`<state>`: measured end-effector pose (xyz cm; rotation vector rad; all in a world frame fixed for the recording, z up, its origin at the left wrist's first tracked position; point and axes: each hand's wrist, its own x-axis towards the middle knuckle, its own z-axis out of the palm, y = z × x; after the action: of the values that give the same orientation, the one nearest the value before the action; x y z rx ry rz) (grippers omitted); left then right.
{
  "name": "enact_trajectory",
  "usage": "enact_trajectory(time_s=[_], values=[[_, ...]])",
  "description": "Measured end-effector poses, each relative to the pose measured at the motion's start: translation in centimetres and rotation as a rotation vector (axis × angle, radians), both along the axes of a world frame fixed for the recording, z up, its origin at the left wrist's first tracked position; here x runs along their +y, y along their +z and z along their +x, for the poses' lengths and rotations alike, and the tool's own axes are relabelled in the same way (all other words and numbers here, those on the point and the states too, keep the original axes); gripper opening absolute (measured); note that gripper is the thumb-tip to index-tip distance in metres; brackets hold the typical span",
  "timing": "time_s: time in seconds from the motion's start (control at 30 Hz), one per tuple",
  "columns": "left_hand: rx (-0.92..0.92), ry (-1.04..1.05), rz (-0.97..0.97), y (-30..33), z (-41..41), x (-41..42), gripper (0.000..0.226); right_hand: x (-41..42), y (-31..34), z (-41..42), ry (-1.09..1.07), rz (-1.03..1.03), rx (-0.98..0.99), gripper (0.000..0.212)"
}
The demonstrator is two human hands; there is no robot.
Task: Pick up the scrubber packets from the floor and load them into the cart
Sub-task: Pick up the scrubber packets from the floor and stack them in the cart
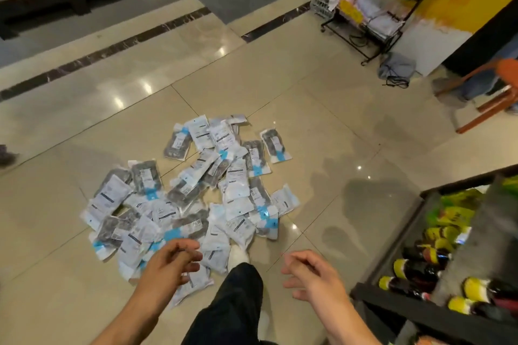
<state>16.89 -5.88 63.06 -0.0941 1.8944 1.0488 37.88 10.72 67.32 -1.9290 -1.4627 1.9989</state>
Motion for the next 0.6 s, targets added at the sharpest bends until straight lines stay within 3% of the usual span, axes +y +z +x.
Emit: enact_trajectory(time_s=[0.37,0.6], values=[[0.021,-0.057,-0.024,-11.6,-9.7,14.9,0.016,14.1,-14.1,-6.8,0.133,-0.12,-0.151,0.007],[0.022,-0.06,-0.125,-32.1,-12.6,21.2,0.014,23.2,-33.8,-11.1,0.274,-0.045,-0.144,0.009]])
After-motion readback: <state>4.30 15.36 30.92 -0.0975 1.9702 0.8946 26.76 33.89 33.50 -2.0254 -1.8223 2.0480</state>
